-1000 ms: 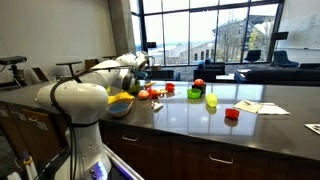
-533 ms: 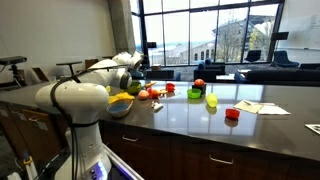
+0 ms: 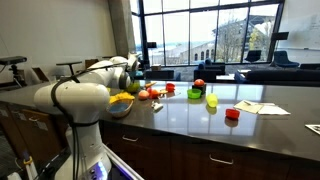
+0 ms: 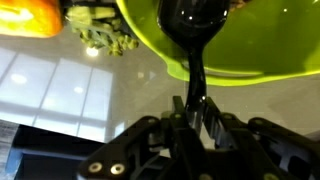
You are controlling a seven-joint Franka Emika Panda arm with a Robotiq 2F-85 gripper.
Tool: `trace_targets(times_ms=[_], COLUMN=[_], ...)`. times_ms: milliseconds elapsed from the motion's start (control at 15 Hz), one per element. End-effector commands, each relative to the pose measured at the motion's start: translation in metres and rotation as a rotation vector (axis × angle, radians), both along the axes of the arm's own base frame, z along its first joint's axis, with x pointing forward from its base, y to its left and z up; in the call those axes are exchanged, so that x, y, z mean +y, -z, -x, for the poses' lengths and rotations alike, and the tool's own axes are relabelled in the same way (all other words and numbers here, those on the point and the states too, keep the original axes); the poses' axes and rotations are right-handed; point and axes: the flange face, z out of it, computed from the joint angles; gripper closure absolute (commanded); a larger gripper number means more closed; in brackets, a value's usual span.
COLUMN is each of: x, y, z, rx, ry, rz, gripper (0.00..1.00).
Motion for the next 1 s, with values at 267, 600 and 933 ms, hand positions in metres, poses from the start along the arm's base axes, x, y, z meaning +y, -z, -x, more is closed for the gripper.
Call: trace_targets(times_ms=[267, 600, 933], x=[0.005, 0.009, 0.009], y=[-0.001, -0.008, -0.011], z=[-0.001, 0.001, 0.001], rx=[-0.110, -0.126, -0.130], ry=[-0.067, -0.154, -0.178], rz=[-0.053, -0.120, -0.138], gripper=[0.94, 0.94, 0.94])
